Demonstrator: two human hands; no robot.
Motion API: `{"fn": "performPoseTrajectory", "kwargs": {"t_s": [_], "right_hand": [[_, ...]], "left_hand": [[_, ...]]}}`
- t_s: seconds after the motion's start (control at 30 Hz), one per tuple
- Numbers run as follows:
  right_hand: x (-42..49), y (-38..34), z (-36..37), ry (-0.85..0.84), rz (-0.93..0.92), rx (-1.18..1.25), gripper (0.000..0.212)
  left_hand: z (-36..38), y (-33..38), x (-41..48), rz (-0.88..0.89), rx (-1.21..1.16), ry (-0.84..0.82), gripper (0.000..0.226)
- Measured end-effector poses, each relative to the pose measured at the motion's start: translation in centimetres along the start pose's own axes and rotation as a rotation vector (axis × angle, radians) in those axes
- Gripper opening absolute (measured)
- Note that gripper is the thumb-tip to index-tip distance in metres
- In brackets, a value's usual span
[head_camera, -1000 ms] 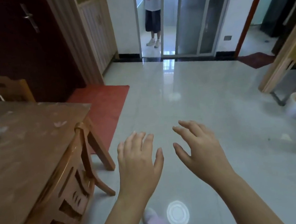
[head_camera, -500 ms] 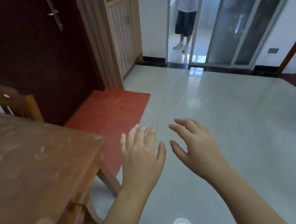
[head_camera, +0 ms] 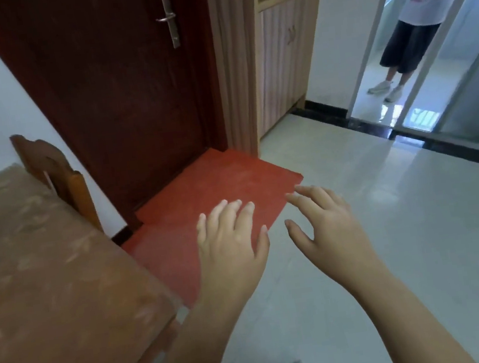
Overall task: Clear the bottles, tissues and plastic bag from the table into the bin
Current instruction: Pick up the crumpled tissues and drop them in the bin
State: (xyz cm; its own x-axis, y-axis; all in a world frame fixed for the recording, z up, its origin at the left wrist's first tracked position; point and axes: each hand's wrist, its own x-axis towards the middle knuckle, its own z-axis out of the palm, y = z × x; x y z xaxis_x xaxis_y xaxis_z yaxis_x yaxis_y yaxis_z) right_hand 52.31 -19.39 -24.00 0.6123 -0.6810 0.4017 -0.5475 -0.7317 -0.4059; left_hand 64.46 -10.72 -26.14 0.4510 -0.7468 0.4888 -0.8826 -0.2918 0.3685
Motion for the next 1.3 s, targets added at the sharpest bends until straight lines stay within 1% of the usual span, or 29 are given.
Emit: {"fn": "performPoseTrajectory", "kwargs": {"t_s": [0.13,0.2,0.3,0.43,0.53,0.63,0.73,0.93,1.1,1.2,1.3], "right_hand": [[7.7,2.2,1.6,-0.044,-0.086,0.023,0.036],[11.1,2.6,3.0,-0.068,-0.119,0.045,0.036],[15.9,2.7,5.6,-0.105,-0.174,0.082,0.036],[22.8,1.8,10.0,-0.17,-0.273,0.092,0.038],[28.1,0.2,13.3,-0.219,-0.351,0.104,0.038],[32.5,-2.0,16.3,-0.272,-0.433,0.131,0.039],[35.6,-3.9,19.0,-0.312,-0.499,0.189,0.038],[41.2,-7.3,24.9,-0.421,-0.618,0.314,0.039],[47.8,-10.9,30.2,-0.486,-0.784,0.4,0.039],[51.8,-12.9,32.9,-0.516,-0.902,0.432,0.039],[55.3,-15.2,35.0,-0.53,-1.039,0.464,0.037]], "left_hand": [[2.0,-0.9,6.1,-0.08,0.037,0.068,0.037],[2.9,-2.0,8.4,-0.114,0.06,0.076,0.037],[4.1,-4.8,11.5,-0.174,0.102,0.084,0.043],[5.6,-9.6,16.3,-0.277,0.129,0.128,0.043],[6.1,-13.4,19.7,-0.343,0.148,0.153,0.046],[5.9,-16.9,22.3,-0.408,0.204,0.218,0.045],[5.5,-19.9,24.0,-0.492,0.256,0.256,0.044],[5.2,-25.1,26.5,-0.68,0.312,0.282,0.046],[5.6,-29.9,30.3,-0.859,0.418,0.329,0.033],[5.7,-32.3,33.5,-0.962,0.492,0.362,0.036],[5.3,-34.2,35.9,-1.026,0.538,0.411,0.035]]}}
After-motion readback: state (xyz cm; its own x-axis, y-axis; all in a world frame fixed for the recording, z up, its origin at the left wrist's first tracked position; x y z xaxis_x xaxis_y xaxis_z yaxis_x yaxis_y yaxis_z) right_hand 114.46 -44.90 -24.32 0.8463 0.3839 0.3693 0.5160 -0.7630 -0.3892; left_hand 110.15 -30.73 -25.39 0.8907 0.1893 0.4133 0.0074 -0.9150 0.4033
